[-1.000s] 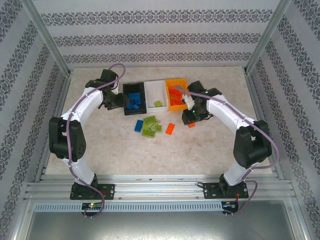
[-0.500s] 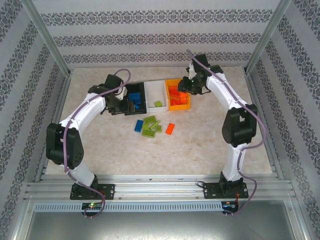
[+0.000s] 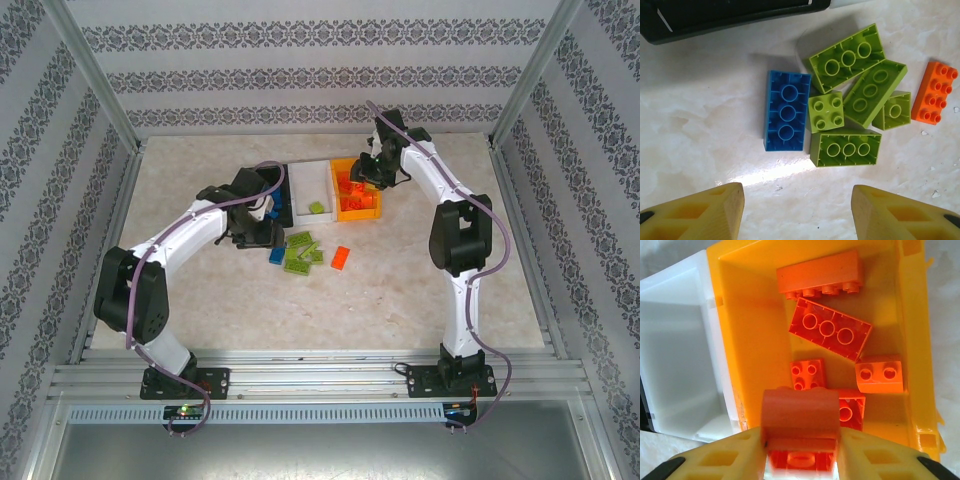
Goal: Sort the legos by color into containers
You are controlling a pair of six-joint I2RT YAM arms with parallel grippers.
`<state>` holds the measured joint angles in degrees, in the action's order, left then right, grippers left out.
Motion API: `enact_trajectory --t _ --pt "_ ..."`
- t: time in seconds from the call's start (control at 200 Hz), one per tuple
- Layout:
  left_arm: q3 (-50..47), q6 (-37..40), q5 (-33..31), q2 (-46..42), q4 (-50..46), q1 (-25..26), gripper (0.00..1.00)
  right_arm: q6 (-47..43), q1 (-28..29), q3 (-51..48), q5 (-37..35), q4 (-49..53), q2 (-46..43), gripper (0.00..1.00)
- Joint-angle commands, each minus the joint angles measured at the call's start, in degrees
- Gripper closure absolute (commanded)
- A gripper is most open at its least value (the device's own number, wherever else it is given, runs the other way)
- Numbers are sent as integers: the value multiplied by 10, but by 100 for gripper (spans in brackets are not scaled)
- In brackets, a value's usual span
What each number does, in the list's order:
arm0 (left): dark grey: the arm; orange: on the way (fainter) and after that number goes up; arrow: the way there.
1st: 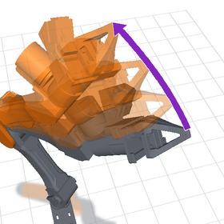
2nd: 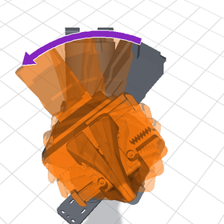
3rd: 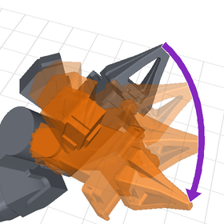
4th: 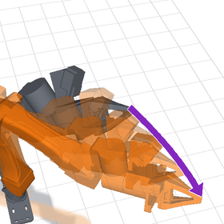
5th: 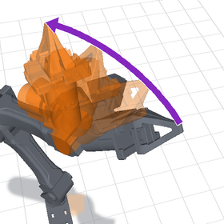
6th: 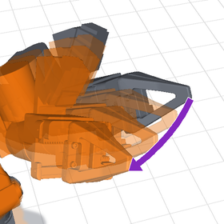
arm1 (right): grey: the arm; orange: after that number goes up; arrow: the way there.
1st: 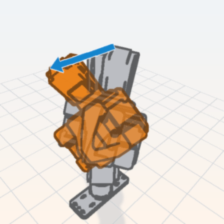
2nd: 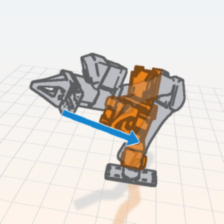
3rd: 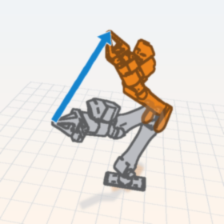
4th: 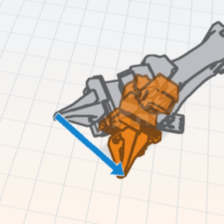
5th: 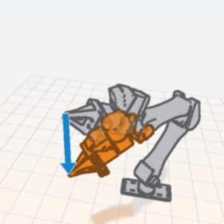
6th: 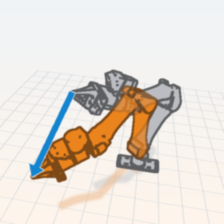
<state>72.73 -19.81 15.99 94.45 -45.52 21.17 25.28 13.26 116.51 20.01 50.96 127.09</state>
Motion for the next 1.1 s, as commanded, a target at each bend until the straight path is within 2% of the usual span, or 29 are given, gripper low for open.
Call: enact_trajectory --t 0.0,0.085,0.155,0.365,0.804,1.094 --pt "-7 0 -13 5 8 8 41 6 -2 9 -1 10 9 57" --pt "-13 5 -10 17 16 9 41 3 -2 7 4 12 8 47" --pt "-16 9 -4 28 27 9 41 -4 -2 7 2 20 2 43" --pt "-11 27 -7 73 39 10 40 -16 -6 -23 -2 29 -47 42" --pt "-13 42 -2 138 63 11 40 -5 -7 -175 10 -5 -179 42" --pt "-14 36 -21 179 73 11 43 3 1 -224 16 -16 -211 42"
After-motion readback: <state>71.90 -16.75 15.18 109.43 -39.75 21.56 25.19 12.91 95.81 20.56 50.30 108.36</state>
